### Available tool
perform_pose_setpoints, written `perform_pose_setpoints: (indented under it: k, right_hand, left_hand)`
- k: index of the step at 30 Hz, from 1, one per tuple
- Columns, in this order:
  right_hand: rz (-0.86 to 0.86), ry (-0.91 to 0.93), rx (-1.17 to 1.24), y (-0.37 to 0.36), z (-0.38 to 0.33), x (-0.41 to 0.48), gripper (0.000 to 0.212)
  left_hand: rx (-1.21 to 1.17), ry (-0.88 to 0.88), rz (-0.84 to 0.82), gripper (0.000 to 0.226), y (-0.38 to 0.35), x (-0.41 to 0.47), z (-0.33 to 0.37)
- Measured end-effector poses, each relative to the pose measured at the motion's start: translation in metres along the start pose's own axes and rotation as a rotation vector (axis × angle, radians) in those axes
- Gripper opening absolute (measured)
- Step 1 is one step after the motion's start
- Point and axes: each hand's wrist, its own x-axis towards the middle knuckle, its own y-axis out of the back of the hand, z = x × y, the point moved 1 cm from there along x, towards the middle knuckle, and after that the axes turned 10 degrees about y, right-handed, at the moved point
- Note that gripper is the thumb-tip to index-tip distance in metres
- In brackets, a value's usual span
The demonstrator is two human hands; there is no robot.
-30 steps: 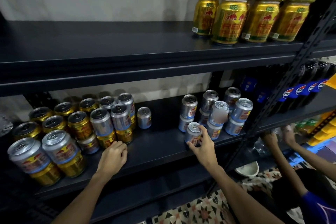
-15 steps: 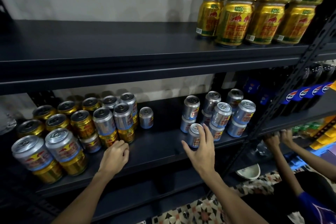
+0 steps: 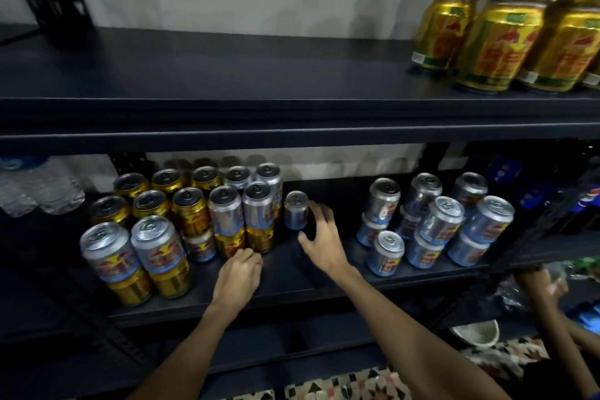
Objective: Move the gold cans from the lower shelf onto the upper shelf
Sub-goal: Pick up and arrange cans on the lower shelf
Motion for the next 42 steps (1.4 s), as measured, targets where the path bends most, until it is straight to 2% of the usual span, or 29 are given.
perform_pose_setpoints:
  k: [4,7,10,13,17,20,25,31,36,42]
  right_hand:
    - [-0.059,-0.062,0.028,-0.017,0.010,0.030,0.090]
    - [-0.091,-0.074,0.045,-0.027,0.022,0.041,0.083]
    - [-0.045,-0.043,0.068,-0.029,0.029,0.045,0.075]
    - [0.023,-0.067,0.051,-0.028,0.029,0.041,0.072]
    - [0.092,-0.067,0.010,-0.029,0.030,0.030,0.085]
    - [0.045,-0.051,0.017,-0.028,0.034,0.027,0.095]
    - [0.015,-0.047,0.066,-0.018,0.034,0.026,0.076]
    - [0.117,-0.006,0.171,0.015,0.001,-0.014,0.073]
    - [0.190,0.070,0.210,0.073,-0.023,-0.047,0.071]
    - [0.329,0.022,0.195,0.134,-0.002,-0.085,0.076]
  left_hand:
    - [-0.020,0.033,0.000,0.020,0.000,0.001,0.000]
    - [-0.024,0.047,-0.004,0.019,0.000,0.002,-0.001]
    - [-0.029,0.041,0.020,0.012,0.001,0.001,0.000]
    - [-0.023,0.055,0.024,0.024,0.002,0.001,0.001]
    - [-0.020,0.044,0.030,0.025,0.001,0.002,0.001]
    - [-0.021,0.033,0.033,0.025,0.000,0.002,0.002]
    - [-0.021,0.019,0.040,0.026,0.000,0.003,0.002]
    - [0.007,0.023,0.028,0.027,0.000,0.001,0.002]
    - [0.000,0.042,0.020,0.019,0.001,0.001,0.003]
    - [-0.029,0.098,-0.003,0.025,0.003,0.000,0.004]
